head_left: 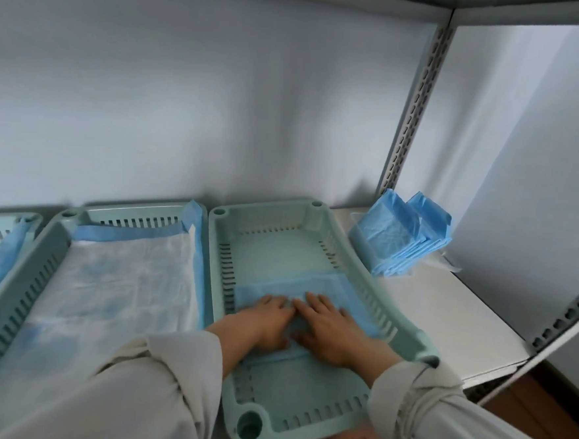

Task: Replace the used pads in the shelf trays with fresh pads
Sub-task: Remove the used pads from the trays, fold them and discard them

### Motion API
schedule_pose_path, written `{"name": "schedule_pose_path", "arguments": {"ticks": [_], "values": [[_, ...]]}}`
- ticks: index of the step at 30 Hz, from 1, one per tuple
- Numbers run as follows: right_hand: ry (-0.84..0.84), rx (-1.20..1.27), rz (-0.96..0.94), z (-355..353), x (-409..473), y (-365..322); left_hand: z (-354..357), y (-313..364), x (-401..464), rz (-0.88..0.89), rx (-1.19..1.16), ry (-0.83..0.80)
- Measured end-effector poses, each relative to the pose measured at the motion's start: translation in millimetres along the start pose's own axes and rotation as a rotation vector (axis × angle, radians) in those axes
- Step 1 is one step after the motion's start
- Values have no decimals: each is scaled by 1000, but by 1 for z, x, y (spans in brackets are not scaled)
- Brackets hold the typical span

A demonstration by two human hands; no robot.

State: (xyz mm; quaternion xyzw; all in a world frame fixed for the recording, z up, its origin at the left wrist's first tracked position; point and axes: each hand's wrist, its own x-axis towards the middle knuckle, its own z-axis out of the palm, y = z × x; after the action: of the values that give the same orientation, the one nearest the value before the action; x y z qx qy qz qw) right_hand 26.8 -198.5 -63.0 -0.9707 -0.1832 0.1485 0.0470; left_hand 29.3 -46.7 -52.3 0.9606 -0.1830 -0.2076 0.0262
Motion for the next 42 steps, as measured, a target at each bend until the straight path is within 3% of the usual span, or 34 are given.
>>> {"name": "schedule_pose_path", "arguments": {"ticks": [6, 10, 14, 17, 20, 24, 30, 37, 42], "values": [[-9, 107, 321, 5, -12, 21, -5, 0, -8, -239, 32, -27], [185, 215, 443, -10, -21, 19, -11, 21, -18, -87, 93, 181], [186, 302, 542, -14, -31, 23, 0, 32, -29, 4, 65, 42], [146, 578, 559, -19, -36, 24, 5, 27, -34, 12, 152, 64], [92, 1059, 588, -34, -52, 24, 1, 31, -39, 0, 116, 32], [2, 1171, 632, -46, -66, 21, 2, 55, -43, 9, -43, -13], [48, 1023, 574, -47, -81, 8, 6, 73, -63, 52, -122, -131], [325, 998, 448, -51, -63, -22, -20, 45, -83, -125, -522, 121], [226, 1074, 204, -45, -40, -62, -25, 23, -87, -244, -464, 291]]}}
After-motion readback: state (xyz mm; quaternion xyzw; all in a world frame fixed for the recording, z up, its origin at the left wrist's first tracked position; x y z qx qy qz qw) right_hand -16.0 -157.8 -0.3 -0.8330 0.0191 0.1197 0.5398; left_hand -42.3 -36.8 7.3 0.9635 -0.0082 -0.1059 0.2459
